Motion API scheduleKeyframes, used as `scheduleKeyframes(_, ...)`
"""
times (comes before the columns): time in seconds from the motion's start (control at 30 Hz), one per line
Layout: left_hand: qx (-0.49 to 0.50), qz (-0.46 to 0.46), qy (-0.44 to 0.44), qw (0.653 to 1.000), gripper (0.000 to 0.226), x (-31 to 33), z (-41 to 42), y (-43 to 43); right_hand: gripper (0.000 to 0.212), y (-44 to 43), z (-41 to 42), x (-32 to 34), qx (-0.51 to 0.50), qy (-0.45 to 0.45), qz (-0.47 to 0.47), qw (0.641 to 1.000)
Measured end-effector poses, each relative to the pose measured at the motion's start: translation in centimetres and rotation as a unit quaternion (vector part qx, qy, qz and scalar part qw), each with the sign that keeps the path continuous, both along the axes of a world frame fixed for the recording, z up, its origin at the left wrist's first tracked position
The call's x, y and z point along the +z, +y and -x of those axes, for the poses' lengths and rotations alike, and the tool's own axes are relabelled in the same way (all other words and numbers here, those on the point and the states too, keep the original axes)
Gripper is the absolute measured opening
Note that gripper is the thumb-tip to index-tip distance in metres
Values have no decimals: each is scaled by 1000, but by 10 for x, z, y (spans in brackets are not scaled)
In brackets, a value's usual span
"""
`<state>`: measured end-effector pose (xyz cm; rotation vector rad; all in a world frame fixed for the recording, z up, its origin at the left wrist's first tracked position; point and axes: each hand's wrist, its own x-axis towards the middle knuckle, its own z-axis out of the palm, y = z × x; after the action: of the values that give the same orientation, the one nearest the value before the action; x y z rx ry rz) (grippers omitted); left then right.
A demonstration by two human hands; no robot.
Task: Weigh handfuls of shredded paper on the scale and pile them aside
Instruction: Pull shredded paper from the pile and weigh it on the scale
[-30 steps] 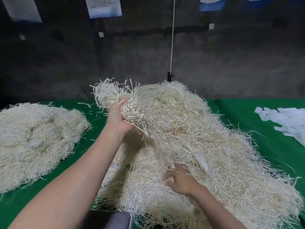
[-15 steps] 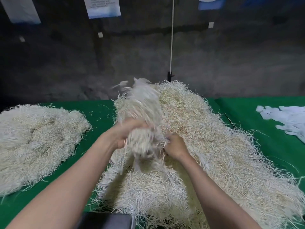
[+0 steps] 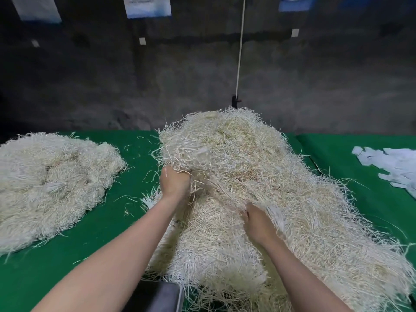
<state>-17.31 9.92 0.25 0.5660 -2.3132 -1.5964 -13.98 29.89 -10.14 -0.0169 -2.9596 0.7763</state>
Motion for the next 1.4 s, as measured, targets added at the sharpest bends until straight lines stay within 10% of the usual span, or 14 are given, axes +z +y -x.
scheduleKeyframes(0.27,136,-125,29,982,36,2,-22,-38,36,33,1,-24,-7,-107,-90,990)
scheduleKeyframes(0.57,165,-94,31,981,65,17,-54,-98,32,20,-7,36,62,-184,-43,980)
scheduleKeyframes(0.67,122,-70,36,989,71,23,-65,-100,75,1,-12,89,106,-197,-118,967)
scheduleKeyframes(0.87,-33,-164,54,984,30,36,-78,-79,112,-91,-30,138,190,-80,169,964)
scheduleKeyframes(1.0,-219,-492,5,843,33,54,-81,-73,11,-126,-48,90,180,-126,158,963)
scheduleKeyframes(1.07,-270,-590,-38,760,39,57,-79,-69,18,-130,-55,79,171,-137,118,969)
scheduleKeyframes(1.13,-344,-471,-104,806,43,49,-75,-58,27,-120,-60,80,160,-154,102,970)
scheduleKeyframes(1.2,-454,-137,-173,863,55,32,-73,-48,23,-98,-58,90,120,-163,116,972)
scheduleKeyframes(1.3,-503,258,-231,792,75,-4,-69,-37,36,-71,-44,97,57,-93,196,975)
scheduleKeyframes(1.4,-400,284,-158,857,18,-25,-55,-32,30,-71,-25,92,89,-11,153,984)
